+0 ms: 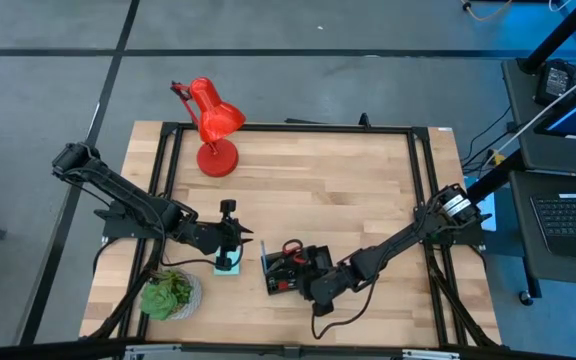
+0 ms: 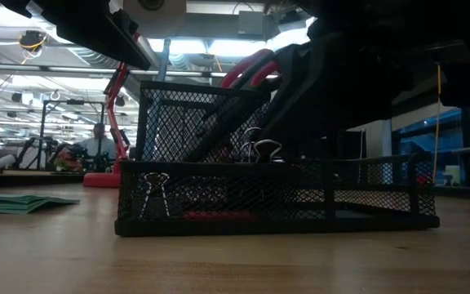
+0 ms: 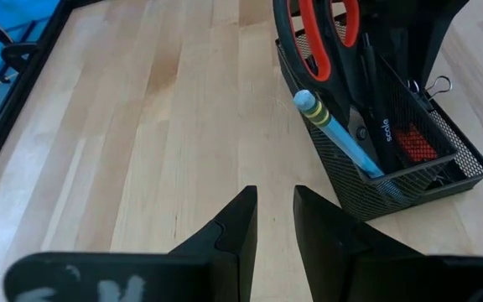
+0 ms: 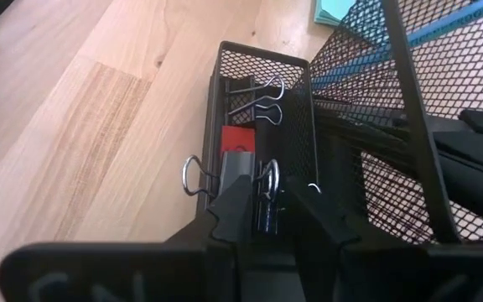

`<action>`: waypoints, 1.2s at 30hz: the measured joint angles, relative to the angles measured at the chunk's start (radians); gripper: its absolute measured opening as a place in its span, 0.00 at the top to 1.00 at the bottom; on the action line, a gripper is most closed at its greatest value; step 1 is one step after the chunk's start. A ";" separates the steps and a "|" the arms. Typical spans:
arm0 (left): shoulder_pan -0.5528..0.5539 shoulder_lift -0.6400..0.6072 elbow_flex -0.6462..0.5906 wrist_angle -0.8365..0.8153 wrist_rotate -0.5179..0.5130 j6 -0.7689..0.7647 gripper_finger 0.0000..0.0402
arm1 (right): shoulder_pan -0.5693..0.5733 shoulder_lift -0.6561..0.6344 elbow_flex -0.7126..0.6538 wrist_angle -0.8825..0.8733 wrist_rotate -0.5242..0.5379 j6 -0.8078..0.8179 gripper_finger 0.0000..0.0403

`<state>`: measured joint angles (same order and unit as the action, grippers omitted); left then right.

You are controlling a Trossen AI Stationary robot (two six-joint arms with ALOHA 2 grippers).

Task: Pick and place office supplies into organizer
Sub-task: Put the black binder clip into the black desk organizer

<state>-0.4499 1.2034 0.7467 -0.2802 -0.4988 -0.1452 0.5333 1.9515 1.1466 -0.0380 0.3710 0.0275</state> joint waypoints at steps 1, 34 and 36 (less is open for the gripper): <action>0.000 0.000 0.000 0.000 0.000 0.000 0.81 | 0.001 0.001 0.006 -0.003 0.000 -0.008 0.81; 0.000 0.000 0.000 0.000 0.001 -0.002 0.81 | 0.020 0.000 0.042 -0.056 0.090 -0.093 0.81; 0.000 0.000 0.000 0.000 0.001 -0.002 0.81 | 0.019 0.000 0.042 -0.065 0.091 -0.087 0.81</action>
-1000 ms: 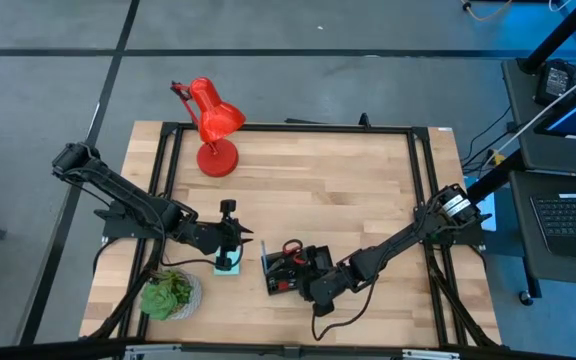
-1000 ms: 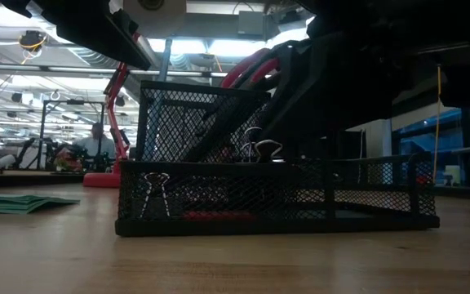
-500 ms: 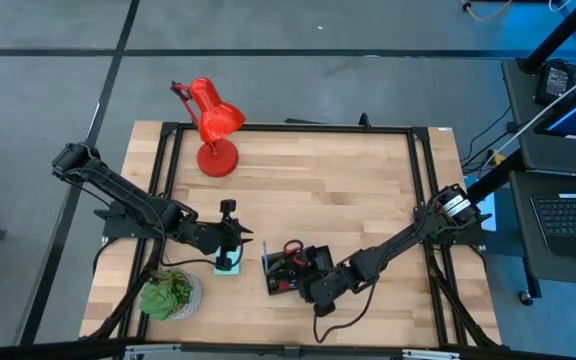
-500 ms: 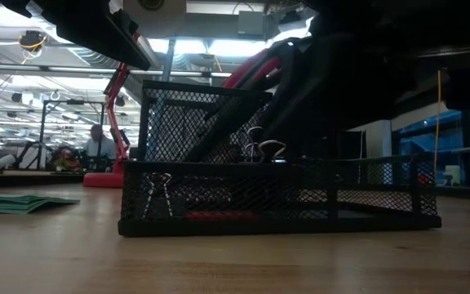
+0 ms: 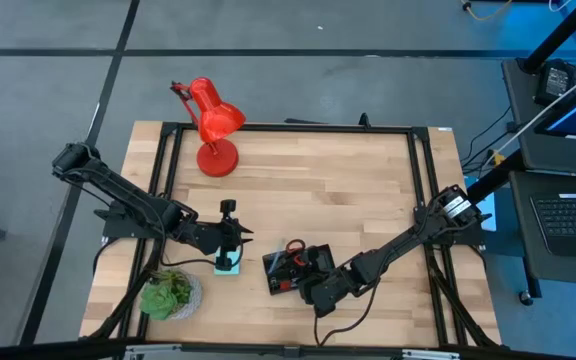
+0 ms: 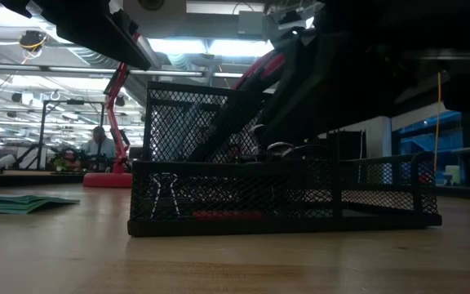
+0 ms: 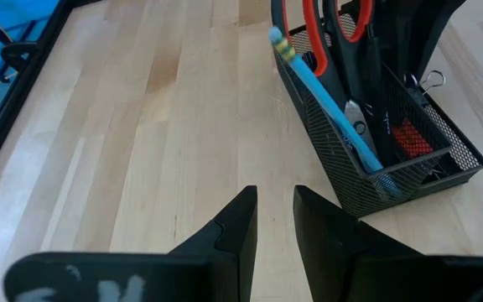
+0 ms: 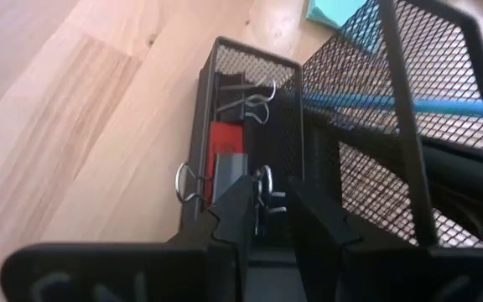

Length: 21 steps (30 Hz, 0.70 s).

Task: Pick and place office supplies into organizer
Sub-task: Put the black binder clip into the black desk organizer

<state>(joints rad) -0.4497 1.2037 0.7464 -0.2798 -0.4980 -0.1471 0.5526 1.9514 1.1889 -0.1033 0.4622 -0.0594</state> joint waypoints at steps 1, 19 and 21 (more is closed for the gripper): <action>0.000 0.000 0.000 0.000 0.000 0.000 0.81 | 0.000 0.000 0.000 -0.008 0.000 0.002 0.81; 0.000 0.000 0.000 0.000 0.000 0.000 0.81 | 0.000 0.000 0.002 0.007 0.003 -0.002 0.81; 0.000 0.000 0.000 0.000 0.000 0.000 0.81 | 0.000 0.000 0.002 0.015 0.003 -0.002 0.81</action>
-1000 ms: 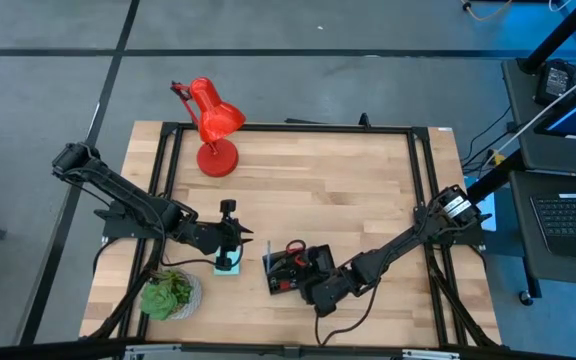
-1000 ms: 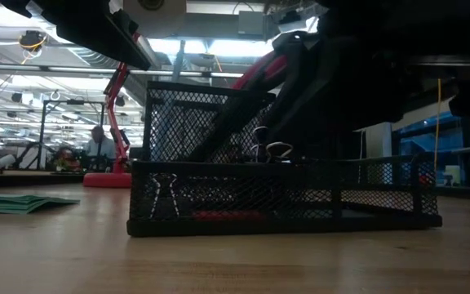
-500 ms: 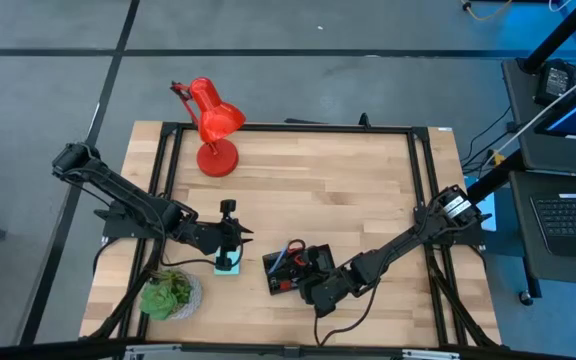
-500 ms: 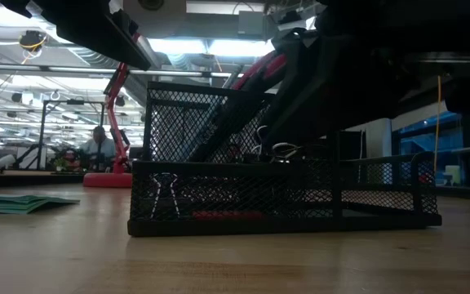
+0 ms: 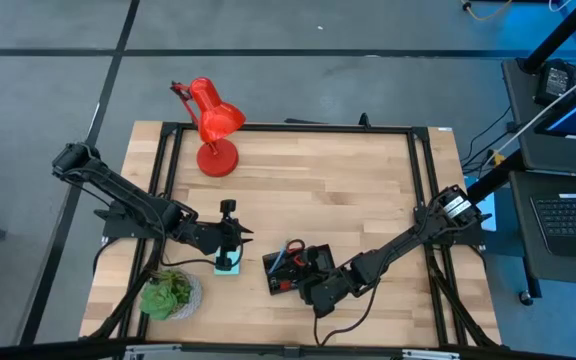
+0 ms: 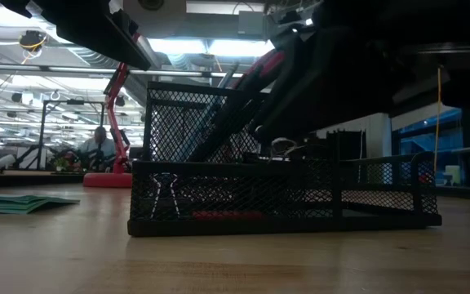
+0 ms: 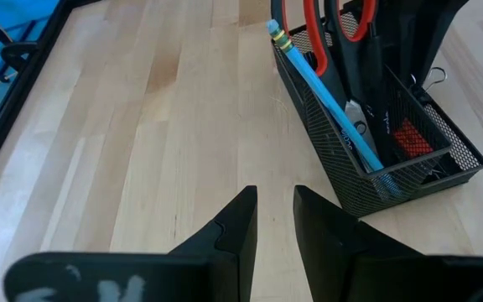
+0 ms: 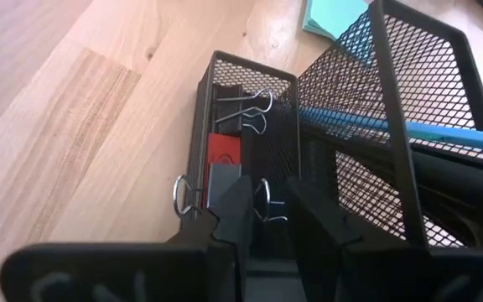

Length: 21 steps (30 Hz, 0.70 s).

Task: Pick and place office supplies into organizer
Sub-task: Put the black binder clip into the black desk organizer, then put the blue sticky notes into the black desk organizer

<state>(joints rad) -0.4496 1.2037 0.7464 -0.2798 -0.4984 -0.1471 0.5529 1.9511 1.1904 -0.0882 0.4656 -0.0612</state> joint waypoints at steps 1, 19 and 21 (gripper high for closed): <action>0.000 0.000 0.000 0.000 0.000 0.000 0.81 | 0.000 0.000 0.000 0.003 0.000 0.000 0.81; 0.000 0.000 0.000 0.000 0.000 0.000 0.81 | 0.002 -0.001 0.001 0.047 -0.001 -0.017 0.81; 0.000 0.000 0.000 0.000 0.000 0.000 0.81 | 0.005 -0.001 0.001 0.049 0.000 -0.025 0.81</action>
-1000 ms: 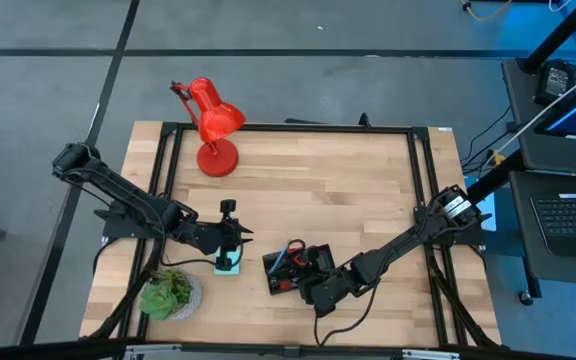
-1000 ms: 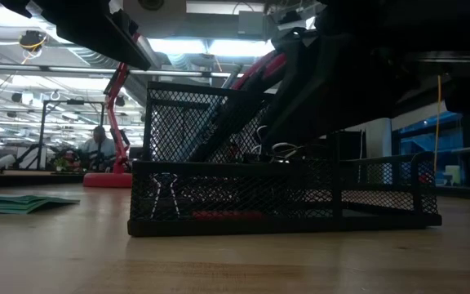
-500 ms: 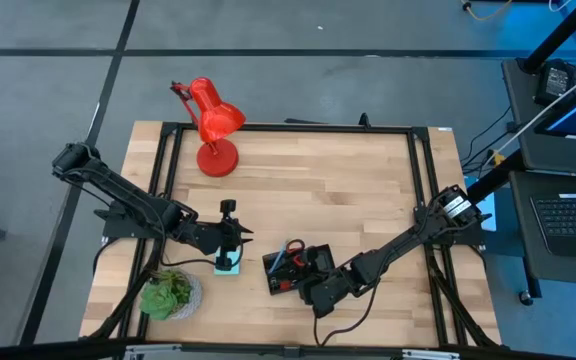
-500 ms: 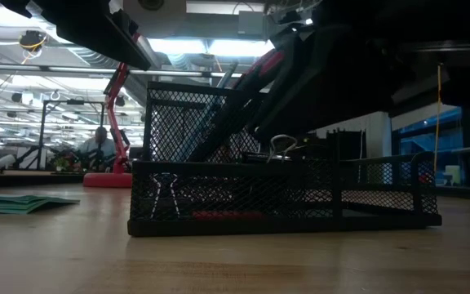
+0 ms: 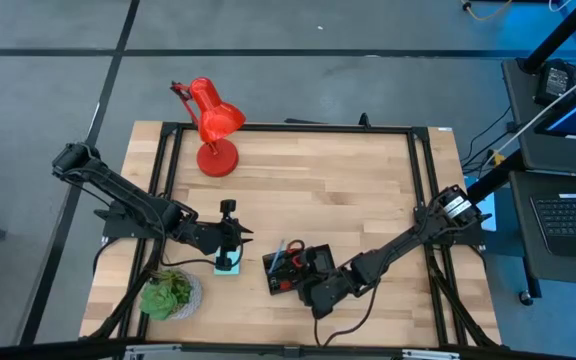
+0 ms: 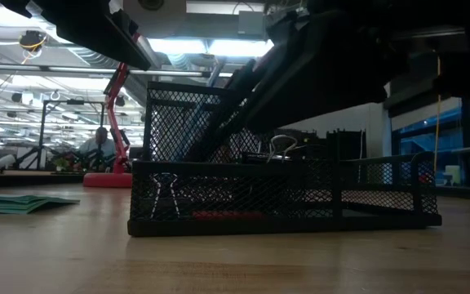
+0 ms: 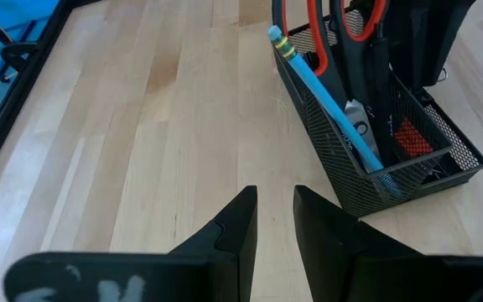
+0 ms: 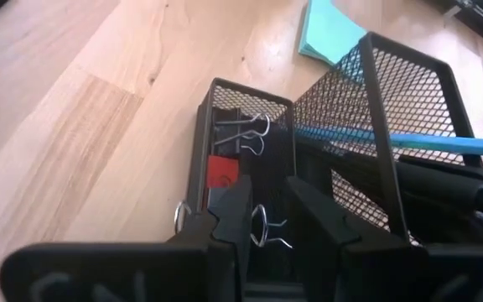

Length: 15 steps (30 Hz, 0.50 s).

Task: Pick and place office supplies into organizer
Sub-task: Put the blue sticky notes into the black desk organizer

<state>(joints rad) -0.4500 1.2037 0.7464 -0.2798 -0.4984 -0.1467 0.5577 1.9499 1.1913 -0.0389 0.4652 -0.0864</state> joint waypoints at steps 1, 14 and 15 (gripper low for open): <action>0.000 0.000 0.000 0.000 0.000 0.000 0.81 | 0.002 0.000 0.000 0.004 0.000 -0.002 0.81; 0.000 0.000 0.000 0.000 0.000 -0.002 0.81 | 0.030 -0.025 0.000 -0.004 -0.002 0.050 0.81; 0.000 0.000 0.000 0.000 0.000 -0.006 0.81 | 0.030 -0.039 0.000 -0.017 -0.002 0.058 0.81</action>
<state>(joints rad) -0.4496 1.2037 0.7462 -0.2798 -0.4984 -0.1523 0.5880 1.9110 1.1915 -0.0560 0.4629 -0.0288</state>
